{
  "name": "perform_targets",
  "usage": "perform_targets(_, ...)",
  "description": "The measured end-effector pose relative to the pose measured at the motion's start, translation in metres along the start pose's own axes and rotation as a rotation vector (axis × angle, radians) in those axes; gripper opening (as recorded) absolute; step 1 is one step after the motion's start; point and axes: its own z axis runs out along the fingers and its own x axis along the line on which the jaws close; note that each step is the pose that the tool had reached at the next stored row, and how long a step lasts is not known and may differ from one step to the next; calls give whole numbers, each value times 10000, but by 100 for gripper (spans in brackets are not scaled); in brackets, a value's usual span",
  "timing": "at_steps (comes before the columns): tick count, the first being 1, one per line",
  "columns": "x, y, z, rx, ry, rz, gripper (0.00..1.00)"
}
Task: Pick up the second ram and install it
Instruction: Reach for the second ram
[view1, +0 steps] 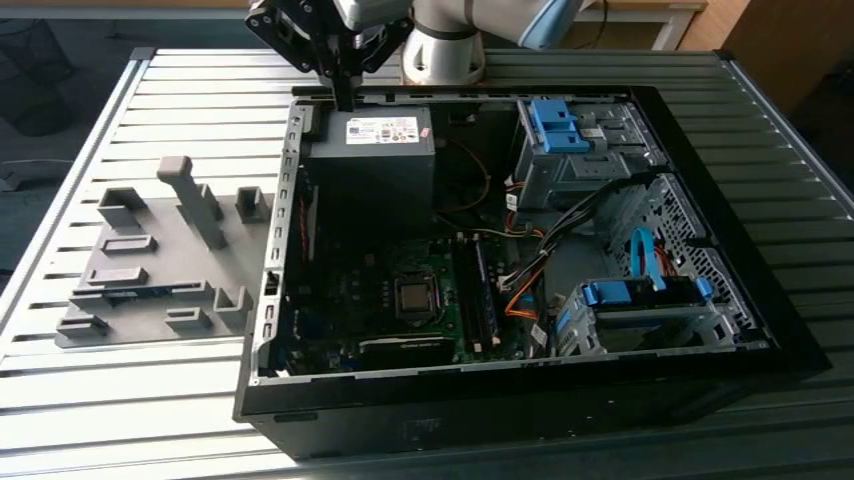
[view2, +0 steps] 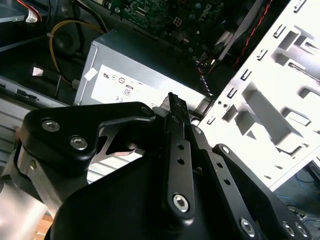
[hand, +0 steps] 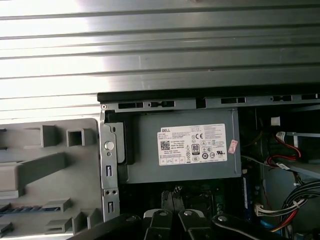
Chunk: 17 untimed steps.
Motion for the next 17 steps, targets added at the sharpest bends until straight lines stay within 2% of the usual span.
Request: perform_targets(17,107,-8,-1,0,0,0,11)
